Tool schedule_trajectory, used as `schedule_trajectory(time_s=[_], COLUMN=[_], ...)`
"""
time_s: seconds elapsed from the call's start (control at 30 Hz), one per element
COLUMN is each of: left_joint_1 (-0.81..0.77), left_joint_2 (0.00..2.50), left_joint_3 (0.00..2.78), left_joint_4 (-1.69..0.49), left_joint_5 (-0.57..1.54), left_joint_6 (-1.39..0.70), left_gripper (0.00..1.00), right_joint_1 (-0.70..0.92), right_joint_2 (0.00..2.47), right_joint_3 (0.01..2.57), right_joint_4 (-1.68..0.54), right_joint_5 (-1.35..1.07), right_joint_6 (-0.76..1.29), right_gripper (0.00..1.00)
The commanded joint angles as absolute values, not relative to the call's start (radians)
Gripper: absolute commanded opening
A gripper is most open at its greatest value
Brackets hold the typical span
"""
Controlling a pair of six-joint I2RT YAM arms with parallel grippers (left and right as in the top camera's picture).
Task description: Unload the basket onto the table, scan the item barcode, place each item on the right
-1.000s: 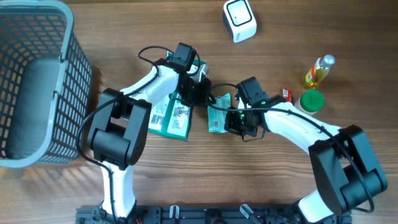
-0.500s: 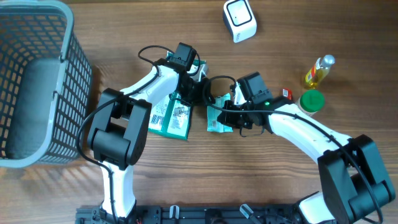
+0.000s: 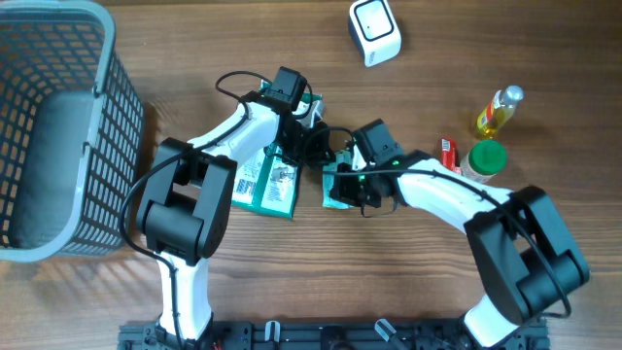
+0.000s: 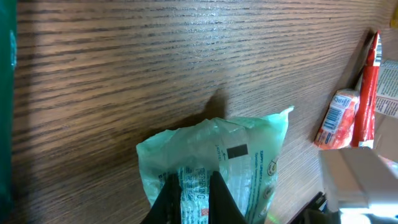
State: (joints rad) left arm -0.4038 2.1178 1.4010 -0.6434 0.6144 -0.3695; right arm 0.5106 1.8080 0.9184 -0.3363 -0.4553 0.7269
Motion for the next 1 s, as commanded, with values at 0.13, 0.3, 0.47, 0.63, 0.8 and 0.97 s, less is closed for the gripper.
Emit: schedule_trajectory(time_s=[0.13, 0.3, 0.47, 0.63, 0.8, 0.97], left_joint_1=[-0.408, -0.400, -0.361, -0.359, -0.382, -0.442], left_joint_2=[2.157, 2.152, 2.117, 2.069, 2.069, 2.071], left_joint_3=[1.393, 1.400, 1.456, 1.480, 1.472, 1.472], left_joint_4=[-0.635, -0.624, -0.653, -0.657, -0.784, -0.880], left_joint_5=[0.495, 0.495, 0.496, 0.496, 0.421, 0.156], left_joint_6=[-0.371, -0.371, -0.371, -0.371, -0.371, -0.448], left_gripper=[0.04, 0.04, 0.04, 0.05, 0.04, 0.04], right_joint_1=[0.490, 0.476, 0.458, 0.458, 0.458, 0.457], right_joint_2=[1.810, 1.765, 1.633, 1.612, 1.662, 1.712], right_joint_3=[0.888, 0.939, 1.021, 1.021, 1.021, 1.020], right_joint_4=[-0.437, -0.492, -0.574, -0.527, -0.525, -0.534], right_joint_5=[-0.447, -0.629, -0.502, -0.247, -0.033, -0.002], right_joint_6=[0.706, 0.542, 0.493, 0.535, 0.610, 0.640], right_gripper=[0.04, 0.04, 0.04, 0.04, 0.04, 0.07])
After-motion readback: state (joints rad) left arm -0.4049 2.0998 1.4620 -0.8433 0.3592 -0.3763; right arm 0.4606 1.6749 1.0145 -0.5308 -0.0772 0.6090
